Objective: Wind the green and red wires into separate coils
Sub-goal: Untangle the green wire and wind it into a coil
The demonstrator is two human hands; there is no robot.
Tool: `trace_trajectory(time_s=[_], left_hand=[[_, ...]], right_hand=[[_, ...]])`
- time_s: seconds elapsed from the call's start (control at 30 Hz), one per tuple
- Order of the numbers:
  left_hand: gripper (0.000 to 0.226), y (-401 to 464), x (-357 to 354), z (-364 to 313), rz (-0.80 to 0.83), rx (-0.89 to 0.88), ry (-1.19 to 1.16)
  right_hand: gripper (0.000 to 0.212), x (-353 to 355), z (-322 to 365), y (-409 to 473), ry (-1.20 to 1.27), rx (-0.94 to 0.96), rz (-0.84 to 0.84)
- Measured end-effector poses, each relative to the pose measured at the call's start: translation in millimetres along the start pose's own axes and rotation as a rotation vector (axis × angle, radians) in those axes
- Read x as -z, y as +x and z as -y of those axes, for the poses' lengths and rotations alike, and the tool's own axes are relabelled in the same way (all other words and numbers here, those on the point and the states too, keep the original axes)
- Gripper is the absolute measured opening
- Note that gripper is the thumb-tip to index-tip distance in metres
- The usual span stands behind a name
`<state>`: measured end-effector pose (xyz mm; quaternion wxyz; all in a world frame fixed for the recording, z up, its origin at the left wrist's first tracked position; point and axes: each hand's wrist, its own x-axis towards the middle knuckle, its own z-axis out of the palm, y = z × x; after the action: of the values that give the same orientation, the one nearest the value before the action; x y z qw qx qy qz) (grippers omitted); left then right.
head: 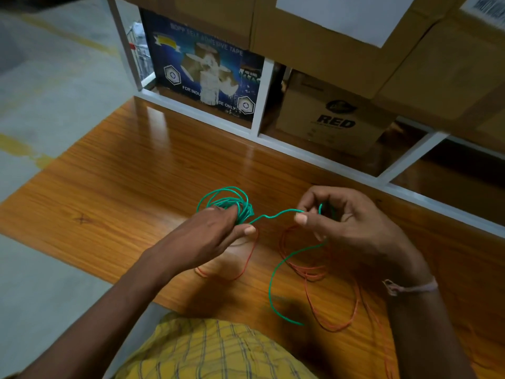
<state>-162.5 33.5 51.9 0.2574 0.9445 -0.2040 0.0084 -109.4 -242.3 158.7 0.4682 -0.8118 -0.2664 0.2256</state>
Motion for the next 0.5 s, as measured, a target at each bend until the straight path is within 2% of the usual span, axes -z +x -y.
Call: trace_trajectory(time_s=[0.1, 0.2, 0.27, 0.37, 0.43, 0.5], left_hand=[[0.044, 0, 0, 4, 0.000, 0.009, 0.014], [0.052, 0, 2, 4, 0.088, 0.049, -0.048], [0.058, 0, 8, -1, 0.201, 0.073, -0.204], [0.035, -1, 15, -4, 0.311, 0.083, -0.528], [0.030, -2, 17, 0, 0.302, 0.084, -0.619], [0.036, 0, 16, 7, 0.223, 0.080, -0.512]], right_hand=[[0.016, 7, -7, 7, 0.131, -0.048, 0.010], [0.015, 9, -14, 17, 0.086, -0.070, -0.115], [0.016, 10, -26, 26, 0.021, -0.112, -0.227], [0.025, 8, -45, 41, -0.040, -0.152, -0.299], [0.030, 6, -55, 49, 0.011, -0.178, -0.314], [0.032, 6, -61, 54, 0.050, -0.210, -0.291]])
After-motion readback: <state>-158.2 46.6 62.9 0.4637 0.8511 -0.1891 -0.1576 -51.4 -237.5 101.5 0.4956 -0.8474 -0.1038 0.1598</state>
